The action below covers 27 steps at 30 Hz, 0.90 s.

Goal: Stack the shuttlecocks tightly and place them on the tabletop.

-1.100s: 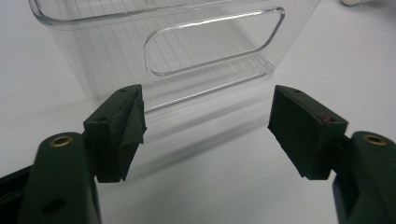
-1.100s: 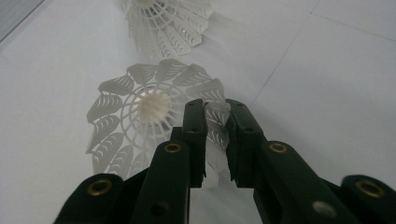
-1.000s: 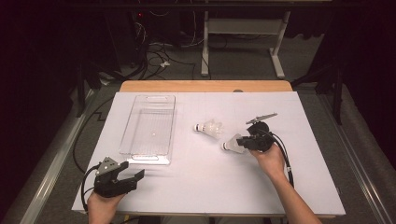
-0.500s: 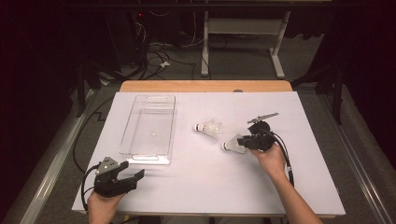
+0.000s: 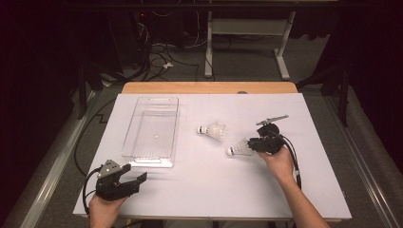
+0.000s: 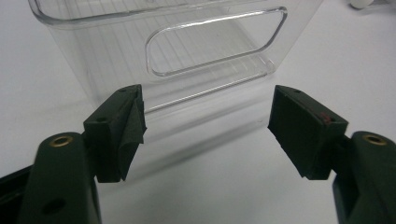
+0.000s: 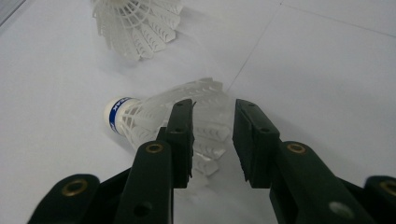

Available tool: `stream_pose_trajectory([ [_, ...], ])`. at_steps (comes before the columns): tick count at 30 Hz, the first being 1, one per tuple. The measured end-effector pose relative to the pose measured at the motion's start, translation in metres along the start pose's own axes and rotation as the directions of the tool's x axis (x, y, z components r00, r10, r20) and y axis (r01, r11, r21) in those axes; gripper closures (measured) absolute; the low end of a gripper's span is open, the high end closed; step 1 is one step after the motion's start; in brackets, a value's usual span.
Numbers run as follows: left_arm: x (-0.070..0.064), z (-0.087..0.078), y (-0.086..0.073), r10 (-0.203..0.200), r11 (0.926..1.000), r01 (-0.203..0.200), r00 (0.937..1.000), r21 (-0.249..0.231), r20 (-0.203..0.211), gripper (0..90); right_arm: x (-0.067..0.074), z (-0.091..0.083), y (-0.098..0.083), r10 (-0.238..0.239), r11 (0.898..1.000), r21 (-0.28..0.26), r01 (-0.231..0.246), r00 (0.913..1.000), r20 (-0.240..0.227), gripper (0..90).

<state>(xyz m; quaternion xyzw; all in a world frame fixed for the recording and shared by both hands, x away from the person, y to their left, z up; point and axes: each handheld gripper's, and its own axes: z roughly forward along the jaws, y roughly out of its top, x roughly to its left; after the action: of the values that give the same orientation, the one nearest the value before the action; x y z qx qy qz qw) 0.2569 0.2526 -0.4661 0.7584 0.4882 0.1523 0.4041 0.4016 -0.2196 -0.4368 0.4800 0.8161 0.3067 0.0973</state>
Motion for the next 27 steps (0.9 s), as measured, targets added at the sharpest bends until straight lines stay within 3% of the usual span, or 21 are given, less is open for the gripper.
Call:
stream_pose_trajectory([
  [10,0.0,0.001,0.0,-0.002,1.0,0.002,1.0,0.0,0.0,28.1,-0.006,-0.004,-0.005,0.011,1.0,-0.001,-0.011,0.9999,0.0,68.1],
  [27,0.0,0.001,0.0,-0.004,1.0,0.004,1.0,0.0,0.0,28.1,-0.004,-0.016,-0.011,-0.015,1.0,-0.028,0.015,0.9998,0.013,66.0],
])
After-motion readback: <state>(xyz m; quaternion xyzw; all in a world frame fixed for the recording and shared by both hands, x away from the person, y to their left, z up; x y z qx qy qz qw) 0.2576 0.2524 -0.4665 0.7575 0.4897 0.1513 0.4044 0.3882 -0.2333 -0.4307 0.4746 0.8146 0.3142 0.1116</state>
